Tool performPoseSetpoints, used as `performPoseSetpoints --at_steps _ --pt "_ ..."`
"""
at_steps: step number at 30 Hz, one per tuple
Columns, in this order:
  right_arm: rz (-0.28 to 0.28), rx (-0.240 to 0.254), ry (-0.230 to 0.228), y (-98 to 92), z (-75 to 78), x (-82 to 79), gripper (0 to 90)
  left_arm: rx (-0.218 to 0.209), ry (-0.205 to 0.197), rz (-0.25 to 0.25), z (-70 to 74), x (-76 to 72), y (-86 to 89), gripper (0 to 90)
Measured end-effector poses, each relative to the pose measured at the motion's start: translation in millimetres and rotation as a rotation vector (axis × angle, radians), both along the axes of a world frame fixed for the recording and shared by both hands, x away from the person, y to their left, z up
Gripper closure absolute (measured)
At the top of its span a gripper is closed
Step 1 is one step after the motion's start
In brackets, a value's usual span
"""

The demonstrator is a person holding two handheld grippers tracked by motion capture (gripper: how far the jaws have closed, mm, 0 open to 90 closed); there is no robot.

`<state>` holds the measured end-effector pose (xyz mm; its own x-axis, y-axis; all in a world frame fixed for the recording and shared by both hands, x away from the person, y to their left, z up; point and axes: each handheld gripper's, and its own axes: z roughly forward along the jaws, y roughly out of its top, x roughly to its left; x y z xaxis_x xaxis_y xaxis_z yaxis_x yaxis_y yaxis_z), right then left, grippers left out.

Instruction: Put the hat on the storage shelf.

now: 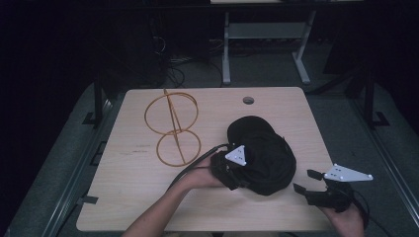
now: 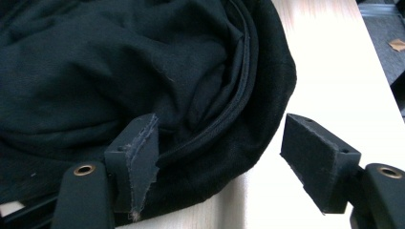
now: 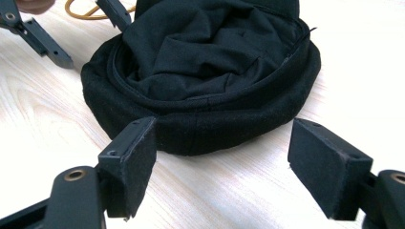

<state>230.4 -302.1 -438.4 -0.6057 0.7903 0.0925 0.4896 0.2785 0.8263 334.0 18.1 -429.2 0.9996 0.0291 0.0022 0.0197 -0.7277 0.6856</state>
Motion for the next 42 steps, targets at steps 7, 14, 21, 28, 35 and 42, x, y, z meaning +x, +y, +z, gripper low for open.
performPoseSetpoints --at_steps 7,14,21,28,35,42 --pt "-0.001 0.004 0.000 -0.4 -0.4 -0.3 24.5 0.038 0.014 -0.025 -6.4 2.7 -9.7 29.7" --pt "-0.004 0.007 0.001 -0.7 0.0 -0.5 24.5 0.070 0.018 -0.048 -15.3 4.8 -16.8 28.4" --pt "-0.006 0.006 -0.002 -1.3 0.2 -0.7 24.5 0.117 -0.011 -0.070 -20.3 4.1 -21.6 32.0" --pt "-0.008 0.007 -0.009 -1.0 0.9 -0.9 24.6 0.149 -0.049 -0.071 -26.7 5.2 -27.9 40.8" --pt "-0.012 0.001 -0.016 -0.9 1.4 -1.3 24.6 0.130 -0.015 -0.081 -27.0 9.1 -27.7 53.4" --pt "-0.023 0.004 -0.016 -1.5 1.5 -2.3 24.6 0.135 -0.013 -0.099 -24.3 7.8 -29.2 63.9"
